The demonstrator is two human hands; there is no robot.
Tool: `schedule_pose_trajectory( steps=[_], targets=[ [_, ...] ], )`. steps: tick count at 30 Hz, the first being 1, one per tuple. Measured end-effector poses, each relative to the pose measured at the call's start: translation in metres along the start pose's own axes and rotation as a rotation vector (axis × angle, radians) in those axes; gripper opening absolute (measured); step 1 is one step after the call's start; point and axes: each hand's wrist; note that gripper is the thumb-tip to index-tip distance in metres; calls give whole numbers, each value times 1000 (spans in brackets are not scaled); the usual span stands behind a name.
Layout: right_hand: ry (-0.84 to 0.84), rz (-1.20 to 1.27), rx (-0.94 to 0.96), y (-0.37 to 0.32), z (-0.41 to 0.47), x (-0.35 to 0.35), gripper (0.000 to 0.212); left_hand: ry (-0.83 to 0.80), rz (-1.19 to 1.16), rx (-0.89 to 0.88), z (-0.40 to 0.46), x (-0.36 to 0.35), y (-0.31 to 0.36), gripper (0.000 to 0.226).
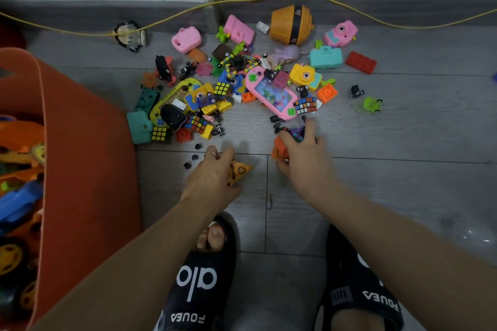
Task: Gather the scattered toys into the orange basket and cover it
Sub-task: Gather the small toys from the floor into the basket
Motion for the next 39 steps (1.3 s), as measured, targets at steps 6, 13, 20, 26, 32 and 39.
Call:
schedule_pose_trajectory(
  steps=[6,13,20,26,32,39],
  targets=[
    [65,112,-97,-4,5,-2,50,-2,-26,17,-1,-3,-4,51],
    [86,251,-119,-5,13,-2,51,-28,-73,57,-3,-6,-7,54],
    [15,229,-96,-17,21,-6,60,-31,-92,76,-16,-10,-4,59],
    [-85,134,-109,-29,23,-1,68,17,-116,73,-21,-10,-2,53],
    [-97,10,-13,-36,15,0,81,32,-94,72,-14,-9,-4,54],
    [-23,-15,30,-44,15,-3,44,44,-76,15,-8,-8,-9,57]
  ],
)
Point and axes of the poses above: each hand's wrist, its own z-axis towards the middle knuckle, its own x-axis out of the back of the hand, y = z × x
